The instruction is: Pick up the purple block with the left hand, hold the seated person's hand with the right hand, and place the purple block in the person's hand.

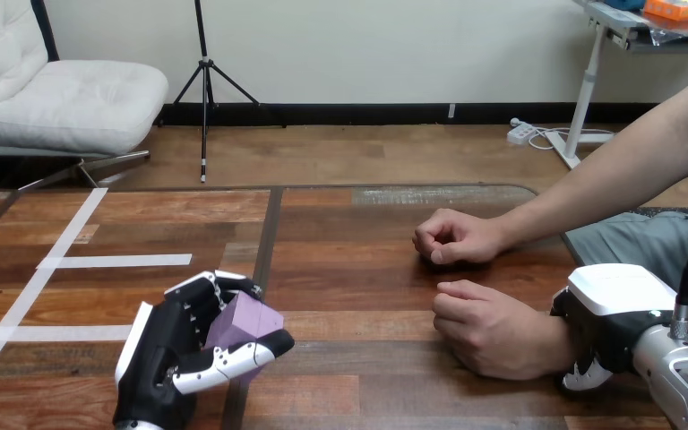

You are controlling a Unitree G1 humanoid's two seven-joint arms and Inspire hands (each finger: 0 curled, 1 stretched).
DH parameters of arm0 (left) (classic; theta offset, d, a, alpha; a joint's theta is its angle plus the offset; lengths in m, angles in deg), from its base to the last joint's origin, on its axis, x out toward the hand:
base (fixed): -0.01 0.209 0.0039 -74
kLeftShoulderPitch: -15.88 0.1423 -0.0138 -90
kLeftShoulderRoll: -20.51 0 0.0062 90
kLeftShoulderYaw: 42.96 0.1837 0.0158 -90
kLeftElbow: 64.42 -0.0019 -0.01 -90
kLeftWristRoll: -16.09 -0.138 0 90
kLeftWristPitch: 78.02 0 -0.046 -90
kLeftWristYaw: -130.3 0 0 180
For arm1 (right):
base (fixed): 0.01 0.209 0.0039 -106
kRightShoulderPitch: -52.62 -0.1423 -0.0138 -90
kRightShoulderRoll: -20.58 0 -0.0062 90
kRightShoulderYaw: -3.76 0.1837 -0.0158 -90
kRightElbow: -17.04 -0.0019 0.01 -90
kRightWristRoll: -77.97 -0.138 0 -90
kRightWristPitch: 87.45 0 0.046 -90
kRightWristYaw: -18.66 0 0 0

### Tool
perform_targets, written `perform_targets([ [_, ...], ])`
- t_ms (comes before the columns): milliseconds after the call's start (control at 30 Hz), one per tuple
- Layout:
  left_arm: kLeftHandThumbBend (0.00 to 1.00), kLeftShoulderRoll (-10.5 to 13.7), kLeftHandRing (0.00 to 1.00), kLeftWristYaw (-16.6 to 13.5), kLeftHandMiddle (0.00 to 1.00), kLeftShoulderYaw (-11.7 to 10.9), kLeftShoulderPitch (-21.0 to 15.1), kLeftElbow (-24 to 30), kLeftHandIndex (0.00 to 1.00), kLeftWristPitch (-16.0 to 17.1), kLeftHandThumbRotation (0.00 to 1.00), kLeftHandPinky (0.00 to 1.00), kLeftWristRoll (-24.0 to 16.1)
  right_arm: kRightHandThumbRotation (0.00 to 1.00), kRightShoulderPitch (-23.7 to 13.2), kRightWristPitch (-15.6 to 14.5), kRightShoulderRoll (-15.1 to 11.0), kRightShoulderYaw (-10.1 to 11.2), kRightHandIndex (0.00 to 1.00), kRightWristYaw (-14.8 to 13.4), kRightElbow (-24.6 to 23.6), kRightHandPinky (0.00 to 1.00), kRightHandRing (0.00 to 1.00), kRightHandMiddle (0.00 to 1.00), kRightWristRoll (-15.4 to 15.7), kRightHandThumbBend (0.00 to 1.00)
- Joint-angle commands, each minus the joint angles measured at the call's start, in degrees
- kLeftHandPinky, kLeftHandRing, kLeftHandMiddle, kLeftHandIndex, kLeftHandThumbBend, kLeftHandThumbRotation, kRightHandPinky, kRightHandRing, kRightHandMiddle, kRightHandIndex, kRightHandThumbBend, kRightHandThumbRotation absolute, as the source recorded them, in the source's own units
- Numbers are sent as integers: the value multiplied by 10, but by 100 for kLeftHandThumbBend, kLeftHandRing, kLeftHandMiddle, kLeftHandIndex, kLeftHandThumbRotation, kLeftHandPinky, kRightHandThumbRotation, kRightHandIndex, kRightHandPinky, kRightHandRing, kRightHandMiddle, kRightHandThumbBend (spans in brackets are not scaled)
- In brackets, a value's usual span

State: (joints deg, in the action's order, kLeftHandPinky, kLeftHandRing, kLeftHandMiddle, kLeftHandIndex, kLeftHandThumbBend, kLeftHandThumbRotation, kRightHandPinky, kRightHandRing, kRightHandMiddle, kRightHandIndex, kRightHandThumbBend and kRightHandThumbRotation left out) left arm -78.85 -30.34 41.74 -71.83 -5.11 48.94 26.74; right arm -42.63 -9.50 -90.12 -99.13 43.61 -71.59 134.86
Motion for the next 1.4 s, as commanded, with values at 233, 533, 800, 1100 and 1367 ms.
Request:
perform_targets([
  [233, 91, -11, 39, 6, 47, 8, -37, 44, 48, 5, 11, 33, 3, 0, 4, -9, -3, -4, 62, -8, 27, 38, 47, 54, -16, 70],
  [533, 91, -18, 39, 3, 47, 12, -37, 62, 48, -6, 12, 33, 1, 0, 2, -14, -4, -6, 62, -2, 27, 39, 48, 55, -17, 72],
  [800, 91, -20, 39, -5, 47, 17, -40, 73, 49, -13, 13, 34, -9, 0, 3, -16, -4, -5, 62, -3, 25, 41, 50, 56, -18, 72],
  [1100, 90, -22, 40, -18, 48, 21, -46, 70, 49, -12, 14, 34, -23, 0, 6, -12, -5, -6, 62, -12, 25, 40, 48, 55, -18, 72],
  [1367, 90, -24, 40, -23, 48, 23, -54, 60, 49, -12, 14, 35, -25, 0, 6, -13, -4, -4, 61, -11, 24, 41, 49, 56, -23, 73],
])
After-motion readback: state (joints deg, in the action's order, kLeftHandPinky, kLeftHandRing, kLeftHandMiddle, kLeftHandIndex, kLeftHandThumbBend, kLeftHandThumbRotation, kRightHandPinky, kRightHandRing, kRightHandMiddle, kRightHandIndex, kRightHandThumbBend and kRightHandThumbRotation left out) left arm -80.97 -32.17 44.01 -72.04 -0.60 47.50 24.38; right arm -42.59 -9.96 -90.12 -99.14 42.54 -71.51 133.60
